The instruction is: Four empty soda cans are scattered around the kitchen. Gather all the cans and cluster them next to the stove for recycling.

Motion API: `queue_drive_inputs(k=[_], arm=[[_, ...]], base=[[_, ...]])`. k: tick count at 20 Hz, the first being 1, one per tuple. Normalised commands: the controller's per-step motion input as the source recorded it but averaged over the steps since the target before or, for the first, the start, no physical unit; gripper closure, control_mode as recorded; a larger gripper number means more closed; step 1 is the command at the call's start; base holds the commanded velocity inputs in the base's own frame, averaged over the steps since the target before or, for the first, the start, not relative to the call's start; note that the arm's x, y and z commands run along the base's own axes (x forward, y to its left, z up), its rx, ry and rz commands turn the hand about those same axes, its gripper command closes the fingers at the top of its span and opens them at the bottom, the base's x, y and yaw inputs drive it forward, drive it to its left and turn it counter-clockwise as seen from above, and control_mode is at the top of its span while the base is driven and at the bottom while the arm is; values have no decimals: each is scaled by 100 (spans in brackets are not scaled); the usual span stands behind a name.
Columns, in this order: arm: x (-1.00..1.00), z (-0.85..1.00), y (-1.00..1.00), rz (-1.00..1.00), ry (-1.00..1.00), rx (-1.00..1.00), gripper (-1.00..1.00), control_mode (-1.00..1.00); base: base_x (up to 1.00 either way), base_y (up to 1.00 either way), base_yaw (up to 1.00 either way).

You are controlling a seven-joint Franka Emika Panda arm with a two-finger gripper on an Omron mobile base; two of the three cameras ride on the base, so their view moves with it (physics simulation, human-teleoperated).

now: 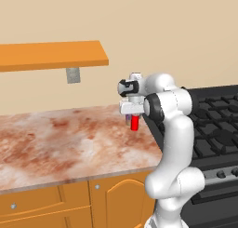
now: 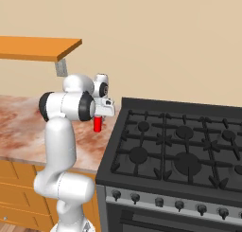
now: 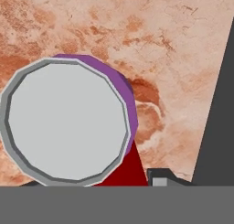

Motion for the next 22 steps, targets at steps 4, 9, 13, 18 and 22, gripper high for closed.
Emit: queue_drive_inputs(k=[4,9,13,18,22], arm=[[0,-38,0,0,0,0,100,-100],[0,-2,0,0,1,0,-100,-100],[0,0,0,0,0,0,-100,-100],[-8,7,0,0,0,0,-100,-100],[-35,22,0,0,-3,0,-100,-100]], base=[[0,0,0],[0,0,0],[0,0,0],[0,0,0],[0,0,0]])
